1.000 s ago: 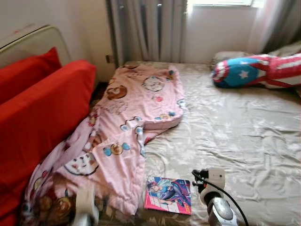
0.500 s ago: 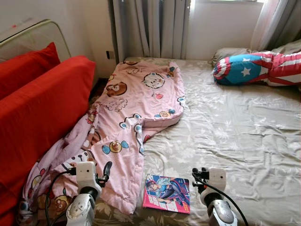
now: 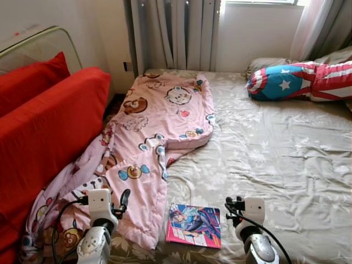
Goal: Clean up the room
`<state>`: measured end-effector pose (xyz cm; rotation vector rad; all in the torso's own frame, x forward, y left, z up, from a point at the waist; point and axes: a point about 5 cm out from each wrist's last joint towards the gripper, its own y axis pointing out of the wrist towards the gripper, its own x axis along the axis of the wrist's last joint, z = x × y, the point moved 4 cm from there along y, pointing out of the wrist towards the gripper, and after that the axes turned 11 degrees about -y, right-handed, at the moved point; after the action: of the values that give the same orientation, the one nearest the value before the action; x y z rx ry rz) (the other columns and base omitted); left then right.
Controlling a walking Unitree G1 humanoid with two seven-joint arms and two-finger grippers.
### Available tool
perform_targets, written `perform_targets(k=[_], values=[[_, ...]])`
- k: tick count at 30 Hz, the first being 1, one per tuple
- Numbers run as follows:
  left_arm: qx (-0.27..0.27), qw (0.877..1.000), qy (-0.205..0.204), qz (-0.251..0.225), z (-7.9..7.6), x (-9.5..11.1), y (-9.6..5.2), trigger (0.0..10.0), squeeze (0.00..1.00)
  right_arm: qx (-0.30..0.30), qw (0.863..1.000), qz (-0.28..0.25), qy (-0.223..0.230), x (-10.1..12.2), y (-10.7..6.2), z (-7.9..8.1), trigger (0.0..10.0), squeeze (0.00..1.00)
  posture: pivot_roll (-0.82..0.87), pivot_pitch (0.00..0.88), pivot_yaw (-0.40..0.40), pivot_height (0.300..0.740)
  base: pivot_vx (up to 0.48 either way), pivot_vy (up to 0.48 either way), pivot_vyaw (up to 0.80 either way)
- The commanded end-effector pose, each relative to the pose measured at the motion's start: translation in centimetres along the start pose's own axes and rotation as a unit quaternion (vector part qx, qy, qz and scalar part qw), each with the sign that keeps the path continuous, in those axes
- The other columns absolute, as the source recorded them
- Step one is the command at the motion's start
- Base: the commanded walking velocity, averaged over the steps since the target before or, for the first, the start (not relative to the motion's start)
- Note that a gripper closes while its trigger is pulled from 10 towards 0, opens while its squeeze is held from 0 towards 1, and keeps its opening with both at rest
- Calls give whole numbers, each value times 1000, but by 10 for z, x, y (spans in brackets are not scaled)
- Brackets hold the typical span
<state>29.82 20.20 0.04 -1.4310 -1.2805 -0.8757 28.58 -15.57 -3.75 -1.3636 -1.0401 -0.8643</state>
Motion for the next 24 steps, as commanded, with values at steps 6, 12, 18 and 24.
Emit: perform_targets(k=[6, 12, 18, 24], values=[[9, 1000, -5, -6, 4, 3, -2, 10000, 0, 7, 1000, 7, -9, 2, 3, 3, 10000, 0, 8, 0, -25, 690, 0, 0, 0], [11, 1000, -7, -5, 3, 3, -2, 10000, 0, 9, 1000, 2, -7, 2, 3, 4, 10000, 0, 10, 0, -26, 662, 0, 0, 0], [13, 1000, -7, -6, 4, 4, -2, 10000, 0, 8, 1000, -2, -4, 3, 2, 5, 10000, 0, 12, 0, -23, 662, 0, 0, 0], [13, 1000, -3, -4, 5, 4, -2, 10000, 0, 11, 1000, 5, -5, 0, 2, 8, 10000, 0, 15, 0, -21, 662, 0, 0, 0]])
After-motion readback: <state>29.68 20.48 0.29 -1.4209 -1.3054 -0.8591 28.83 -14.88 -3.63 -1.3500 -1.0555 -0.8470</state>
